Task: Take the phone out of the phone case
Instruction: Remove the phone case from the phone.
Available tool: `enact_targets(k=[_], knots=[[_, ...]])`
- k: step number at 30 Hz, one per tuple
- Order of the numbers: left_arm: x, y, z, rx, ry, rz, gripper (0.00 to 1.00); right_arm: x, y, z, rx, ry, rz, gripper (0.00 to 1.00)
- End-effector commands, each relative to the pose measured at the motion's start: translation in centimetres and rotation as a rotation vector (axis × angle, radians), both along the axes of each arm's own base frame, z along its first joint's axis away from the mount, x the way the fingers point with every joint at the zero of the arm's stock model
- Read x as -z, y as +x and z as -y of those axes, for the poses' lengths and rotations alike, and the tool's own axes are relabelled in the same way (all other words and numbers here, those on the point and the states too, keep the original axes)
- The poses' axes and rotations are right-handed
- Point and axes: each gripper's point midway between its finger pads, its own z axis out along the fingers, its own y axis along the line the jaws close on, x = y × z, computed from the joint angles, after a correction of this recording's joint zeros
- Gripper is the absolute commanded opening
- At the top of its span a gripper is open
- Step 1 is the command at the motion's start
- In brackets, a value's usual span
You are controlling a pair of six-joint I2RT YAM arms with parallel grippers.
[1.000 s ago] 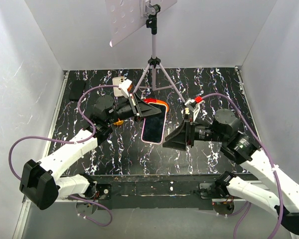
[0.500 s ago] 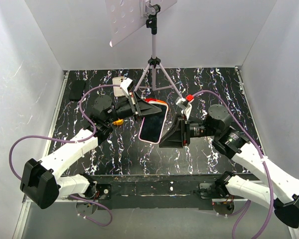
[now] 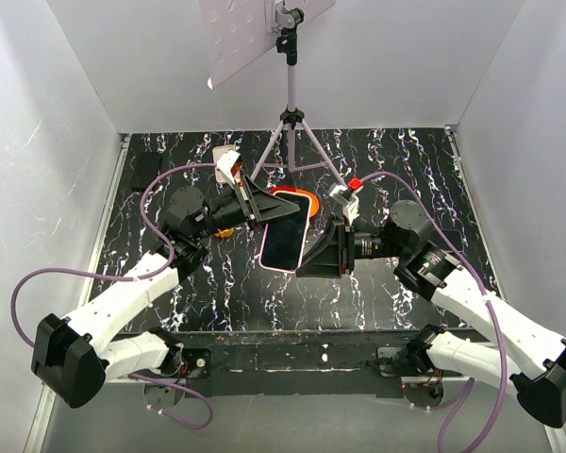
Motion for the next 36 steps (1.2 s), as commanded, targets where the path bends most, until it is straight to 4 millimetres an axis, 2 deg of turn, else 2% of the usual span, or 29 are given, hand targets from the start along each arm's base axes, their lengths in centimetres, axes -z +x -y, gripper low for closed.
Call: enact_targets(k=[1, 11, 15, 19, 23, 26, 28, 30, 33, 36], knots=[[-1.8, -0.5, -0.8, -0.027, -0.054, 0.032, 0.0, -1.8, -0.1, 0.0, -0.003, 0.073, 0.057, 0.41], [-2.2, -0.5, -0.9, -0.029, -0.073, 0.026, 0.0, -1.9, -0.5, -0.6, -0.056, 0.11, 0.047, 0.36], [-2.2, -0.4, -0.8, -0.027, -0.071, 0.021, 0.0, -1.8, -1.2, -0.7, -0.085, 0.119, 0.066, 0.36], [-2.2, -0.3, -0.6, -0.019, -0.083, 0.005, 0.0, -1.6, -1.1, -0.9, -0.086, 0.106, 0.083, 0.29], [-2.2, -0.2, -0.6, -0.014, -0.098, -0.009, 0.0, -0.7, -0.4, -1.2, -0.052, 0.059, 0.093, 0.37], [-2.2, -0.1, -0.5, -0.015, -0.1, -0.011, 0.0, -0.5, -0.1, -1.4, -0.038, 0.049, 0.104, 0.38], [-2.2, -0.1, -0.5, -0.015, -0.1, -0.013, 0.0, -0.5, 0.0, -1.5, -0.04, 0.048, 0.111, 0.33], [-2.2, -0.1, -0.4, -0.01, -0.099, -0.014, 0.0, -0.3, 0.2, -1.7, -0.035, 0.047, 0.125, 0.24], [-1.7, -0.2, -0.2, 0.013, -0.088, -0.051, 0.0, -0.2, 0.2, -1.6, -0.037, 0.057, 0.191, 0.02], [-0.6, -0.6, 0.3, 0.082, -0.077, -0.154, 0.0, -0.2, 0.6, -1.5, 0.016, 0.064, 0.35, 0.01]])
